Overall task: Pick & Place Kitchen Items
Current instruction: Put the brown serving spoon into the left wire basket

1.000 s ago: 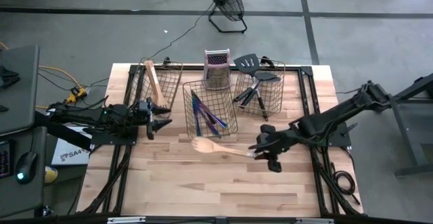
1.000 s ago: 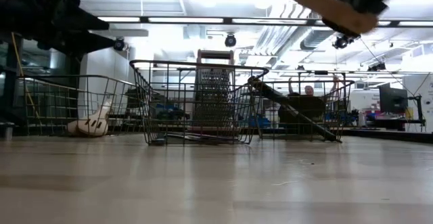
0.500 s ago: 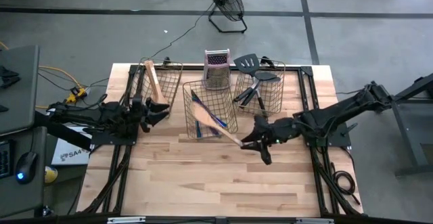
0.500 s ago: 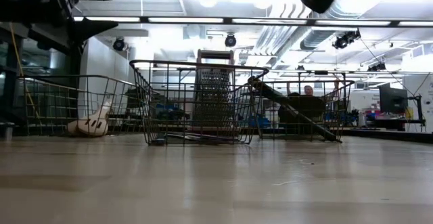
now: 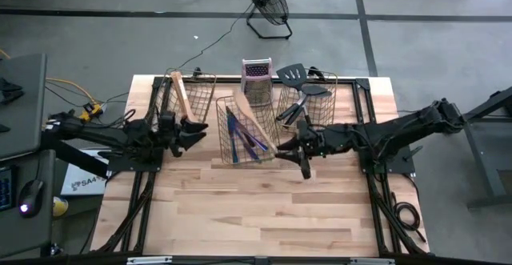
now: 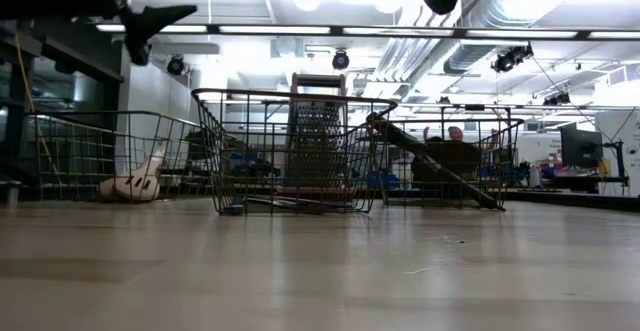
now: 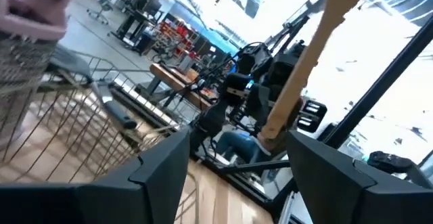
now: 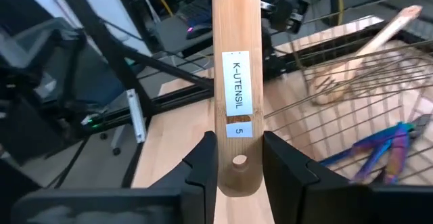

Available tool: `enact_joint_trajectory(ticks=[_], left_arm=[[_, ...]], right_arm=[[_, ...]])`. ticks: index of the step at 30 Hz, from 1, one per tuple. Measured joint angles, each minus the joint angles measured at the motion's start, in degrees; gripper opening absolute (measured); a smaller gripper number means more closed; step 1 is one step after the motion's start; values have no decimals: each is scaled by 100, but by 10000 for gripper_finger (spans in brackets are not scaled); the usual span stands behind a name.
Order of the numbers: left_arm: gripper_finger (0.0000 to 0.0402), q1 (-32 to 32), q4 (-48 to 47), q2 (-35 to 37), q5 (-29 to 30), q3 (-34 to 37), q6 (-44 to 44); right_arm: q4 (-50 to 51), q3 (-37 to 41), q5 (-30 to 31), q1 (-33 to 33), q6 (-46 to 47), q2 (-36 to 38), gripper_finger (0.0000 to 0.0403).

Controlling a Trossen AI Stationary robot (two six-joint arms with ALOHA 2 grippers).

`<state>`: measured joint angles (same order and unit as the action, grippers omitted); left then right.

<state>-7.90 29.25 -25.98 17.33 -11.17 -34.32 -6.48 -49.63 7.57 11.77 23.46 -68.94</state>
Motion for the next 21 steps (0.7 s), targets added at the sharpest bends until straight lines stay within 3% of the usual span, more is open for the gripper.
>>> enact_joint_trajectory(ticks=[8, 14, 21], left_arm=[[244, 0, 707, -1804, -294, -1112, 876], [245, 0, 671, -3016, -537, -2308, 1959], [284, 0, 664, -4283, -664, -3600, 2628]], right_arm=[[-27, 0, -24, -289, -144, -5, 82], [-27, 0, -24, -296, -275, -5, 82], [-27, 0, 0, -295, -423, -5, 82]])
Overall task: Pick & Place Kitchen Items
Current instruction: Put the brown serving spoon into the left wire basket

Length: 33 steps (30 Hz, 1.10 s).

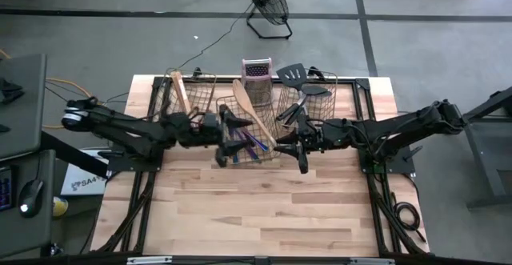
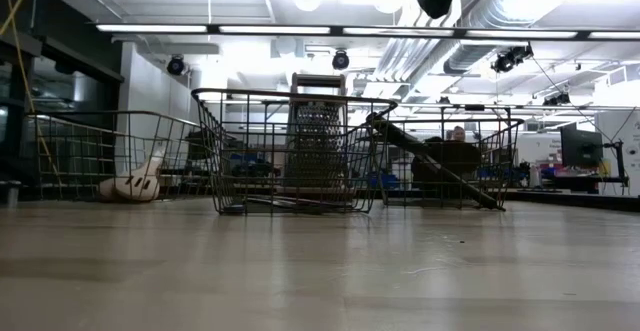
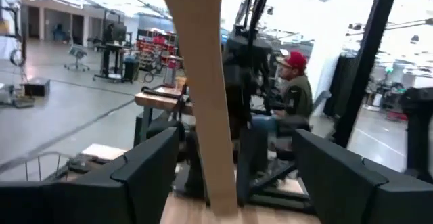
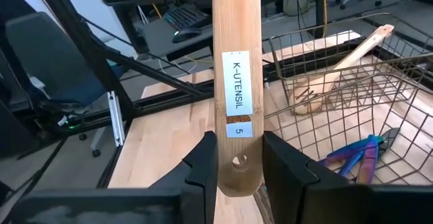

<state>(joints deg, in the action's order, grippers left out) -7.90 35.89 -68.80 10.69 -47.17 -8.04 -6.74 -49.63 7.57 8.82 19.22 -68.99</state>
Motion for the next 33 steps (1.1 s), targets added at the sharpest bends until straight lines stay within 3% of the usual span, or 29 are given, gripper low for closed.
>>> enact_joint_trajectory(ticks=[8, 15, 21, 30, 33], left_arm=[[297, 2, -5, -942, 343, -924, 32], [290, 0, 11, -1125, 337, -1225, 5], [228, 0, -27, -1125, 335, -1225, -143], [84, 0, -253, -1123, 335, -1225, -429], [78, 0, -354, -1120, 333, -1225, -441]], right_arm=[[-37, 0, -2, 0, -4, 0, 82], [-35, 0, -20, 4, -103, 0, 82], [-35, 0, -61, 7, -114, 0, 82], [-29, 0, -192, 7, -154, 0, 82], [4, 0, -194, 7, -166, 0, 82]])
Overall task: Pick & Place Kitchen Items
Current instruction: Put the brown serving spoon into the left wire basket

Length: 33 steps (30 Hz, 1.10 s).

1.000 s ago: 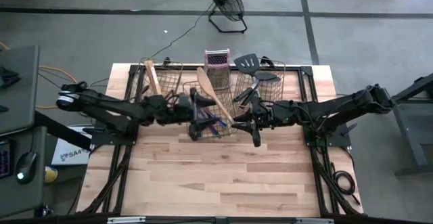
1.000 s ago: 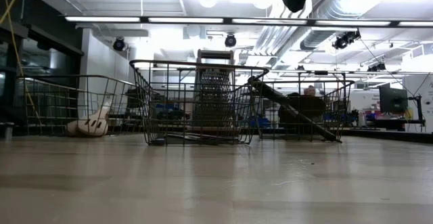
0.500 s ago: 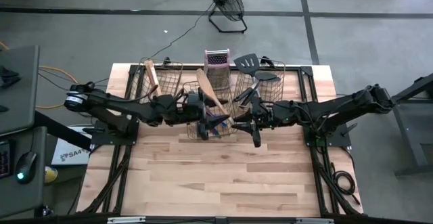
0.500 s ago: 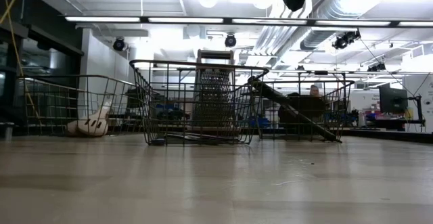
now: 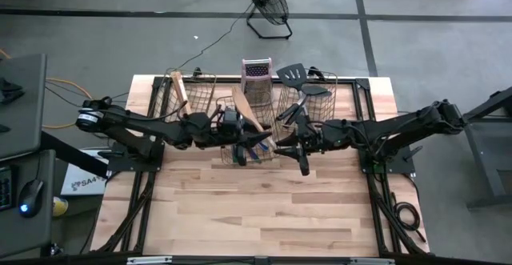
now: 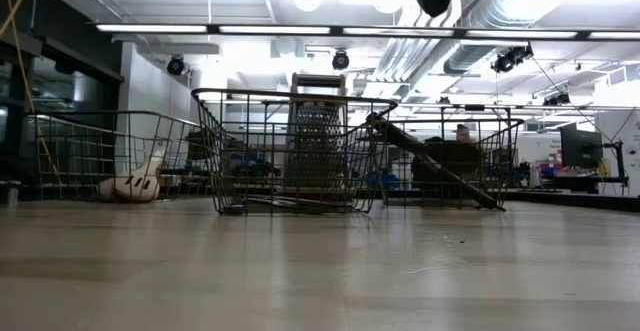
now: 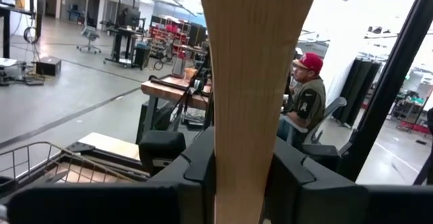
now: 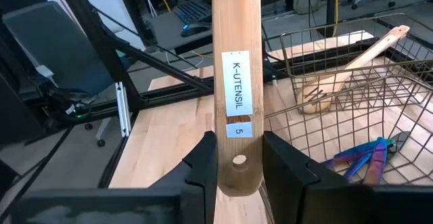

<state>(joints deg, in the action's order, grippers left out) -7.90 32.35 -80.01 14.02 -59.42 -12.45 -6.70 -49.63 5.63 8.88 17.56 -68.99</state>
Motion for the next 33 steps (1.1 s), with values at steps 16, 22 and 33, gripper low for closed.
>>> enact_joint_trajectory(ticks=[16, 22, 33], left_arm=[[78, 0, -202, -2, -6, 2, 20], [78, 0, -259, -2, 11, 2, 20], [78, 2, -602, 176, 403, 9, 170]], right_arm=[[-46, 2, -154, 28, 46, 2, 170], [106, 2, -199, 26, 57, 6, 185], [1730, 2, -278, -2, 81, 666, 181]])
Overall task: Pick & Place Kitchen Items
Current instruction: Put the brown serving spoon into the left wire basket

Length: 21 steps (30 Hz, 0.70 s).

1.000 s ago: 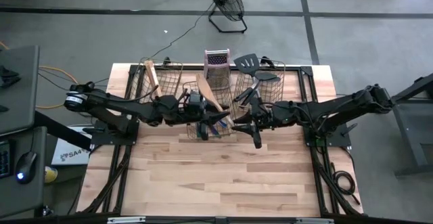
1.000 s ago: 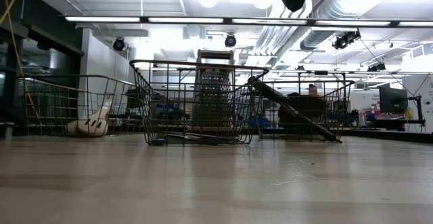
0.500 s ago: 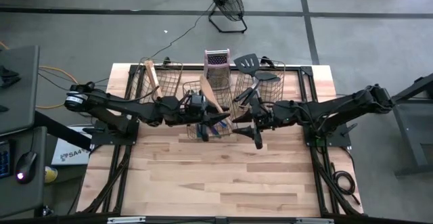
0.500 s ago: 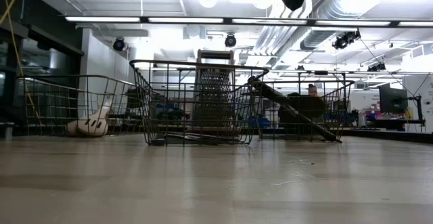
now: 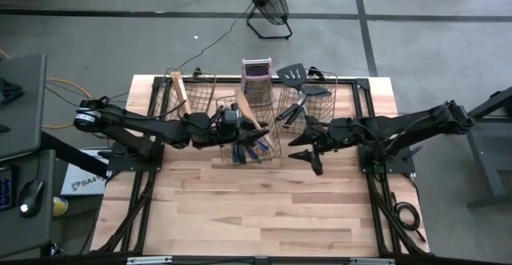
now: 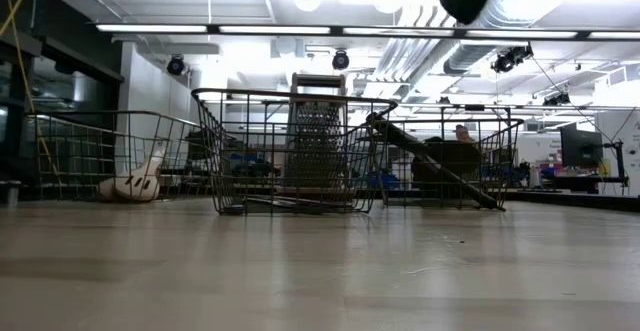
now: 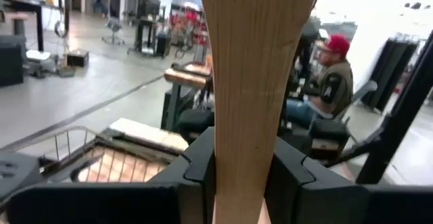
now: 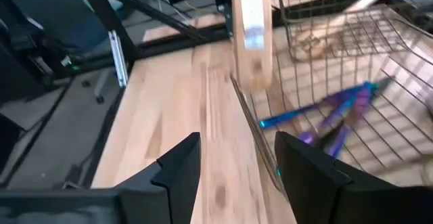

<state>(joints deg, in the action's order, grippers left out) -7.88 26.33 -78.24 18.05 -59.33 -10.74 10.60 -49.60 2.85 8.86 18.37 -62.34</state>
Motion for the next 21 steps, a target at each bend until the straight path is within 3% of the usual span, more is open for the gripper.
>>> enact_joint_trajectory(ticks=[6, 9, 21], left_arm=[[78, 2, 3, 50, 121, -2, 2], [78, 2, 15, 62, 121, -2, 4], [78, 2, -82, 57, 121, -2, 0]], right_arm=[[1237, 1, 0, 12, 45, 663, 181], [1352, 234, 21, 35, -52, 1023, 182], [-1301, 2326, 418, 50, 753, 2252, 180]])
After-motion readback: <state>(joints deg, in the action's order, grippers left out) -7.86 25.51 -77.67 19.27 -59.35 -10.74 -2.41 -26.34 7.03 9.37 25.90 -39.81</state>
